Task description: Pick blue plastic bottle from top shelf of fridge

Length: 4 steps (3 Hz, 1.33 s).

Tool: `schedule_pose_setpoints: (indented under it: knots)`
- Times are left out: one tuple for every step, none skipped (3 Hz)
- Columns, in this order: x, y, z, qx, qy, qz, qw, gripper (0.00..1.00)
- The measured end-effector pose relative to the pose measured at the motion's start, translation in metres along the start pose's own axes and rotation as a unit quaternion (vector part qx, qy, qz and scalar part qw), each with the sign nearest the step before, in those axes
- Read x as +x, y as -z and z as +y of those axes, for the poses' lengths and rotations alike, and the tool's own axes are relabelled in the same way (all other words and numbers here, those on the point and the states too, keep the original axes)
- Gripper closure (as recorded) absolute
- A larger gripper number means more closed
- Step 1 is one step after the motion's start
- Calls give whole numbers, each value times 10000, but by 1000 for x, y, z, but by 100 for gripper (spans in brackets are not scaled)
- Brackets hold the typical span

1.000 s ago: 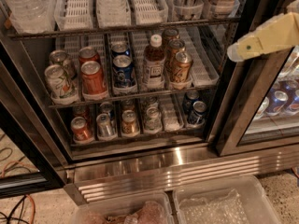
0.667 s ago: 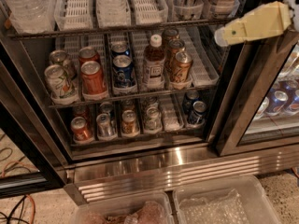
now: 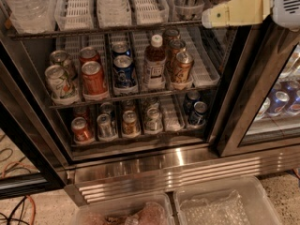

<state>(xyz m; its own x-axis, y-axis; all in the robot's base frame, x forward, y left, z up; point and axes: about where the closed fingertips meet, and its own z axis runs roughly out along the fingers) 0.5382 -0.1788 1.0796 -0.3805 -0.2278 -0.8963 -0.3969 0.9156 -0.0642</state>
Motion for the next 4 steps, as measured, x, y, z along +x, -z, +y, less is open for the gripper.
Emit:
schedule_pose_setpoints:
  knots:
    - [0,0,0,-1,3,2,10000,0]
    - [1,-5,1,151,-174,-118,9997,0]
    - [8,-20,5,405,-439,-345,9976,0]
    - [9,-32,8,573,-583,-621,9947,0]
